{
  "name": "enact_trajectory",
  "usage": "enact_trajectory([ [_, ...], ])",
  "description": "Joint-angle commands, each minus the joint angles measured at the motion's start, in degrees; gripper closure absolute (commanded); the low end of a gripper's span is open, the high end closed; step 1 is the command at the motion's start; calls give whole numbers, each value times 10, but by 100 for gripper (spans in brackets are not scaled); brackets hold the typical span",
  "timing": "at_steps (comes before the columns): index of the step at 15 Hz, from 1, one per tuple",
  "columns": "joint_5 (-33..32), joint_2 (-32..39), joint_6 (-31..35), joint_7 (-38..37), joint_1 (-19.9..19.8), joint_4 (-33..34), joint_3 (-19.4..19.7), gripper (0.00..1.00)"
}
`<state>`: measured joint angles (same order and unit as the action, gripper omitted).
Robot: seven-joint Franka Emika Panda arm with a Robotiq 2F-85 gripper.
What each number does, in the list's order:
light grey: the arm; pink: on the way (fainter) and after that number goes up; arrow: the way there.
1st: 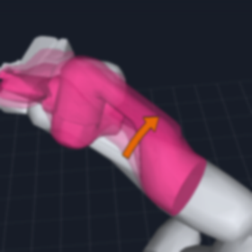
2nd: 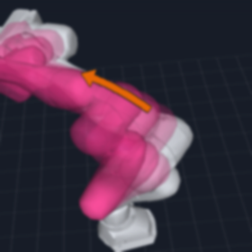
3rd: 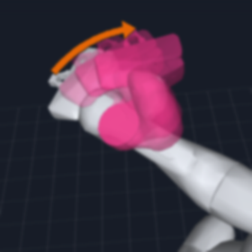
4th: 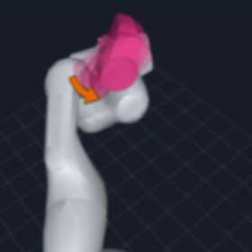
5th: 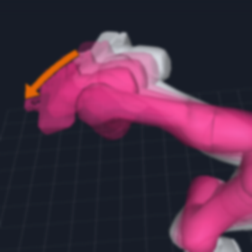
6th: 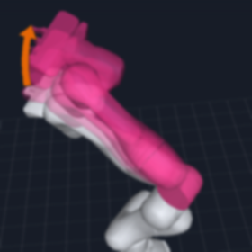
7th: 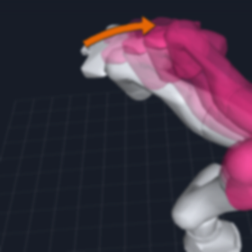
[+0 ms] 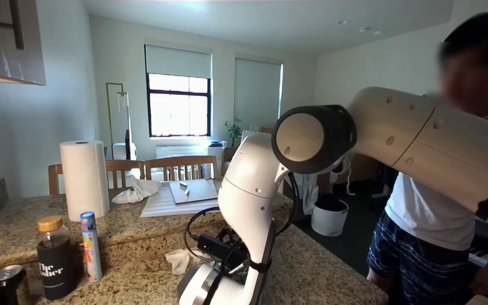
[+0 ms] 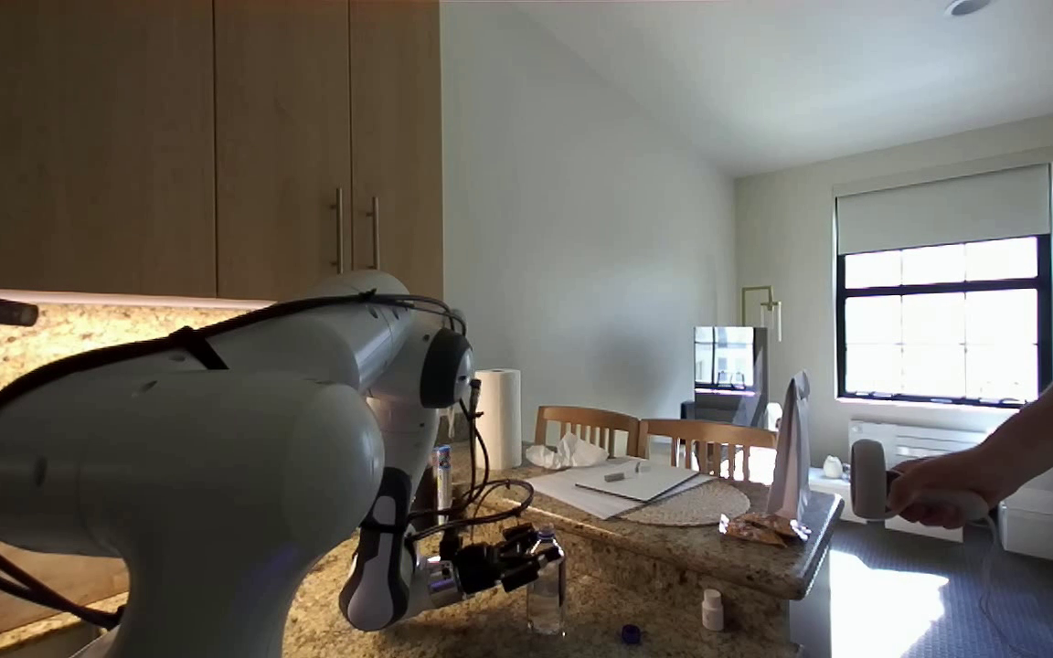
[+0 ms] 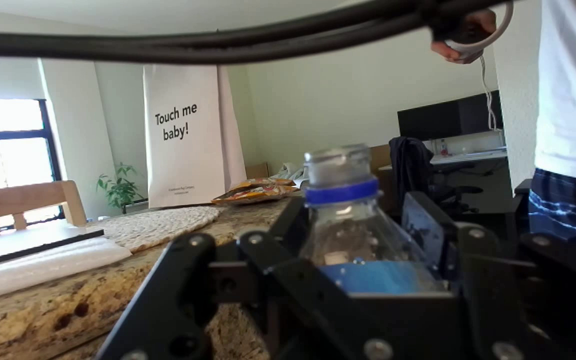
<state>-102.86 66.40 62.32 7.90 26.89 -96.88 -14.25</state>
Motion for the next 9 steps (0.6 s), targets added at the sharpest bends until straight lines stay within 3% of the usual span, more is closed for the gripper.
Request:
enact_trajectory([
  [1, 12, 2, 21, -2, -9, -3, -9, 71],
  [7, 12, -3, 24, 4, -10, -4, -9, 71],
  [8, 14, -2, 22, 6, -10, -4, -9, 21],
  [9, 15, -3, 23, 9, -11, -5, -10, 19],
])
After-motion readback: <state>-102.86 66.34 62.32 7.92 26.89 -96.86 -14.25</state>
